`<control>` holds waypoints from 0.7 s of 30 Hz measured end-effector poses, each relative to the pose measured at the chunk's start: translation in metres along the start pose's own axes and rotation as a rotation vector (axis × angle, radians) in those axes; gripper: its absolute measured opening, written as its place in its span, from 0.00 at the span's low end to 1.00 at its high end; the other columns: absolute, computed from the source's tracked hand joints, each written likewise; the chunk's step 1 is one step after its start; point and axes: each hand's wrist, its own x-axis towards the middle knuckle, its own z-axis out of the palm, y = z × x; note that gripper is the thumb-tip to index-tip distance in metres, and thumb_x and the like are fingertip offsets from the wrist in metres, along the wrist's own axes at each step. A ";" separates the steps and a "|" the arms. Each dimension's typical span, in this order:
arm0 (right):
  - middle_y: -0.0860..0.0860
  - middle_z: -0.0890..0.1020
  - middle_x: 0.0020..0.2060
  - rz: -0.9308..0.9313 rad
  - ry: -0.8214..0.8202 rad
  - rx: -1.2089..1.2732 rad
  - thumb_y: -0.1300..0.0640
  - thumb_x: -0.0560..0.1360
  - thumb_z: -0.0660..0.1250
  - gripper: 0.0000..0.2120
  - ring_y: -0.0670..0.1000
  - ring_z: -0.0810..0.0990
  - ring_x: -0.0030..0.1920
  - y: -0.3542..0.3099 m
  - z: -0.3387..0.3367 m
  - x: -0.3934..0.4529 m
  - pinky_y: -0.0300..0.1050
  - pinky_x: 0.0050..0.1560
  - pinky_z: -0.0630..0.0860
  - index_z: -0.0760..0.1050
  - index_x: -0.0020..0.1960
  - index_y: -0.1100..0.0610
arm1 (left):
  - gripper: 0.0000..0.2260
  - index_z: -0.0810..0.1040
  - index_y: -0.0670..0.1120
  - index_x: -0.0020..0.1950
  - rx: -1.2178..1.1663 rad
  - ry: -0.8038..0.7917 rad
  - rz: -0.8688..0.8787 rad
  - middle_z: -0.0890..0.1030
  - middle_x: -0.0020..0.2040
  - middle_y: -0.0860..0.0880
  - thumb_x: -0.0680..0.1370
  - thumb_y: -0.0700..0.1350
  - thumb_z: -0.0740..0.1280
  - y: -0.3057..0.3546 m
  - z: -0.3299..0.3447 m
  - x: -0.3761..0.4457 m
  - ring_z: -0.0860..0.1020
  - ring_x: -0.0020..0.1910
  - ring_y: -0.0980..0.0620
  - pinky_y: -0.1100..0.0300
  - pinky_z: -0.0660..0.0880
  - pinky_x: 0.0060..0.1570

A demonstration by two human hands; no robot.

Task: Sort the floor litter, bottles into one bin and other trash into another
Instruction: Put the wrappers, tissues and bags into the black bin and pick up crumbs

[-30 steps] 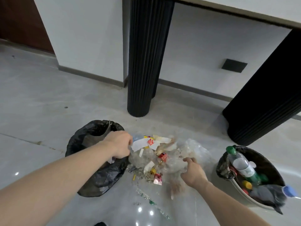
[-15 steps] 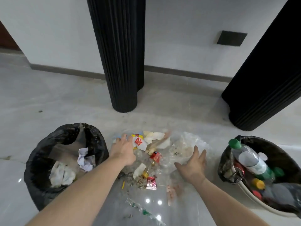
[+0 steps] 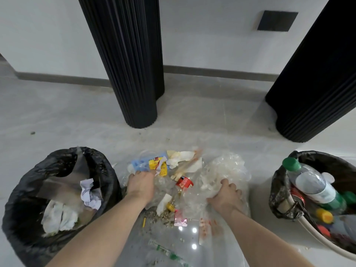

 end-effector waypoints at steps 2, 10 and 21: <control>0.50 0.73 0.62 -0.049 -0.005 0.017 0.50 0.74 0.69 0.20 0.57 0.70 0.64 0.006 0.004 0.000 0.53 0.60 0.73 0.67 0.64 0.48 | 0.24 0.76 0.55 0.68 -0.027 0.011 -0.002 0.83 0.58 0.48 0.77 0.35 0.61 0.000 0.000 -0.004 0.81 0.58 0.45 0.52 0.73 0.58; 0.48 0.79 0.44 -0.166 0.075 0.102 0.67 0.71 0.63 0.11 0.52 0.78 0.47 0.025 -0.014 -0.020 0.46 0.50 0.78 0.75 0.47 0.52 | 0.18 0.79 0.56 0.60 -0.123 0.143 0.018 0.84 0.54 0.47 0.77 0.37 0.62 -0.008 -0.038 -0.024 0.81 0.54 0.42 0.53 0.73 0.50; 0.45 0.77 0.41 -0.280 0.208 0.245 0.65 0.69 0.63 0.12 0.52 0.78 0.42 0.019 -0.085 -0.086 0.45 0.42 0.74 0.72 0.44 0.49 | 0.14 0.80 0.56 0.60 -0.404 0.333 0.001 0.82 0.43 0.51 0.79 0.43 0.63 -0.025 -0.135 -0.082 0.78 0.43 0.45 0.56 0.71 0.37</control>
